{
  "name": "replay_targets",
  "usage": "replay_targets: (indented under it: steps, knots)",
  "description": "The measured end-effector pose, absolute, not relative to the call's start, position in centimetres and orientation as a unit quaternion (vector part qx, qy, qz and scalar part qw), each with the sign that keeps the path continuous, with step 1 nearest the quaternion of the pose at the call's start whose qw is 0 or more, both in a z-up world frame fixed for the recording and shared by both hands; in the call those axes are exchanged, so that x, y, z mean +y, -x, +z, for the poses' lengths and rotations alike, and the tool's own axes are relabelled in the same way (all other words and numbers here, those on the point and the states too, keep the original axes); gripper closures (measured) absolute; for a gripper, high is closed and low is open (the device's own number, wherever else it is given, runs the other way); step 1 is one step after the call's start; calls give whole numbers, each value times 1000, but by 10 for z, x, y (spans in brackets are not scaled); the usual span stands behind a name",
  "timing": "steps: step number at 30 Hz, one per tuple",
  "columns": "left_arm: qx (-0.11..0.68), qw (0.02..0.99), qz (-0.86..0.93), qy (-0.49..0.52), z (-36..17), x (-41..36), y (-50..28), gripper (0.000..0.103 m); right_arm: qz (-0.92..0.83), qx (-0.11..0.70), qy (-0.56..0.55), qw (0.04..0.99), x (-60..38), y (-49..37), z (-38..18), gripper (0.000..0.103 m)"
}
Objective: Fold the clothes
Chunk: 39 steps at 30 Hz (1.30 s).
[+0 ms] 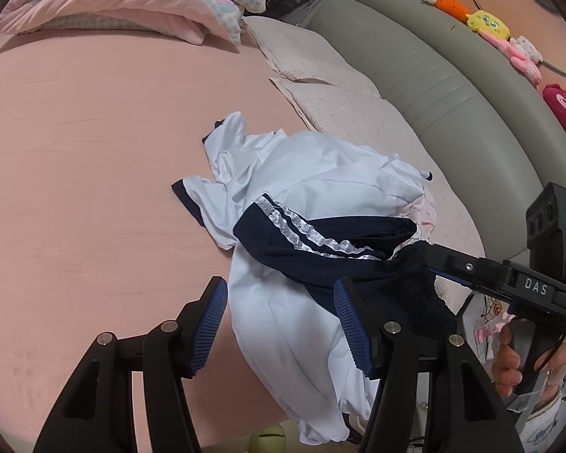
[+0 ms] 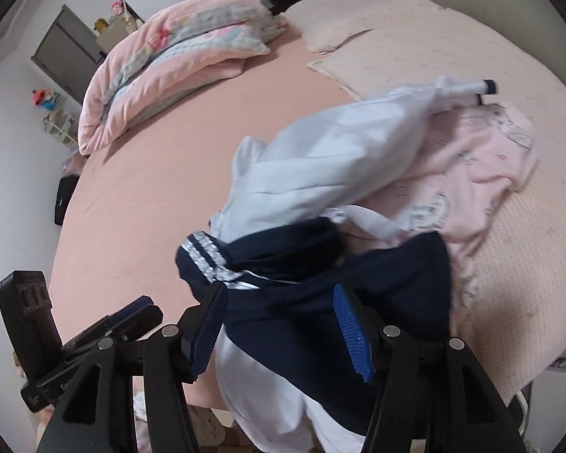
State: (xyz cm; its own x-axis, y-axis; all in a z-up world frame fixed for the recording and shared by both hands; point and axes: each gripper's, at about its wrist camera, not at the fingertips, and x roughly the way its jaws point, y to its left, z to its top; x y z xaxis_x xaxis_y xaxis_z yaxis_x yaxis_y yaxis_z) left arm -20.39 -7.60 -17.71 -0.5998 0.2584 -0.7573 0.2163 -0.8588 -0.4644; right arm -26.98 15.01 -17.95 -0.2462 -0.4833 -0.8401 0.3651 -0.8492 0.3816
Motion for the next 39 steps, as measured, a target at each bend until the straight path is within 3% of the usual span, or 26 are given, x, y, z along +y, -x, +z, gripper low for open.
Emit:
replay_targets:
  steps: [17, 39]
  knots:
    - [-255, -13, 839, 481, -191, -72, 247, 47, -794, -88, -574, 179, 219, 280, -197, 40]
    - [-303, 2, 811, 500, -218, -77, 266, 48, -781, -77, -604, 138, 189, 306, -224, 40]
